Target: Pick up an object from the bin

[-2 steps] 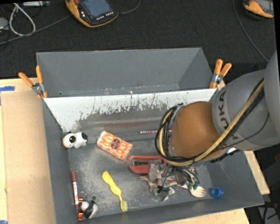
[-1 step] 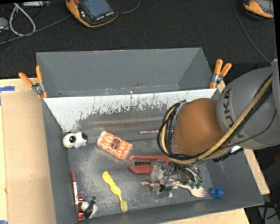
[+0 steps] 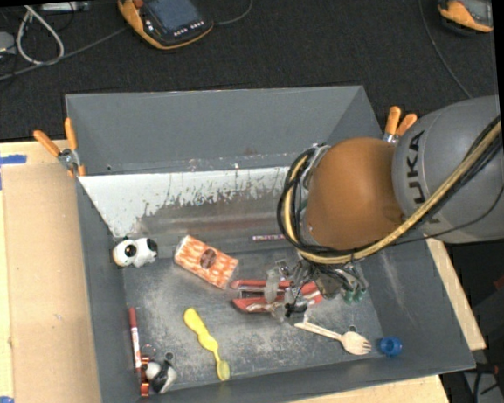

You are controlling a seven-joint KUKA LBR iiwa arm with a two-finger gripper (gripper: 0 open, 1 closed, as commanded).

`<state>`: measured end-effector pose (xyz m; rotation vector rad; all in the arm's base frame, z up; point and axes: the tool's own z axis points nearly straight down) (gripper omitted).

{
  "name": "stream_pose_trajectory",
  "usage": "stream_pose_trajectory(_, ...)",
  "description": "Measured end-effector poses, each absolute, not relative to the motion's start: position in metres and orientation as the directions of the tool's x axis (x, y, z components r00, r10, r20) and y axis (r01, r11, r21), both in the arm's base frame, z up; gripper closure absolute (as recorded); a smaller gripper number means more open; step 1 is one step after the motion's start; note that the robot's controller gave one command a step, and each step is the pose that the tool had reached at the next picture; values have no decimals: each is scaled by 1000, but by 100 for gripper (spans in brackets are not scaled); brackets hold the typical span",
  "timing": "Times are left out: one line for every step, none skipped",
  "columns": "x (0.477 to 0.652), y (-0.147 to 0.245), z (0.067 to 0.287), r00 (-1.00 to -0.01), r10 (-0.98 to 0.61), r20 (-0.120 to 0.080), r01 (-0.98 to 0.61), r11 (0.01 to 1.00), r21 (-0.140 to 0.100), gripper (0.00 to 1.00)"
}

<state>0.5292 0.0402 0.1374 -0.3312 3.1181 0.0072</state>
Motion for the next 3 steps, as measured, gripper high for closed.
stream_pose_trajectory(531,40,157,-944,-331,-3,-331,944,6,100)
stream_pose_trajectory(499,37,197,-944,-331,-3,-331,944,6,100)
stream_pose_trajectory(503,45,225,-941,-338,4,-338,941,10,100)
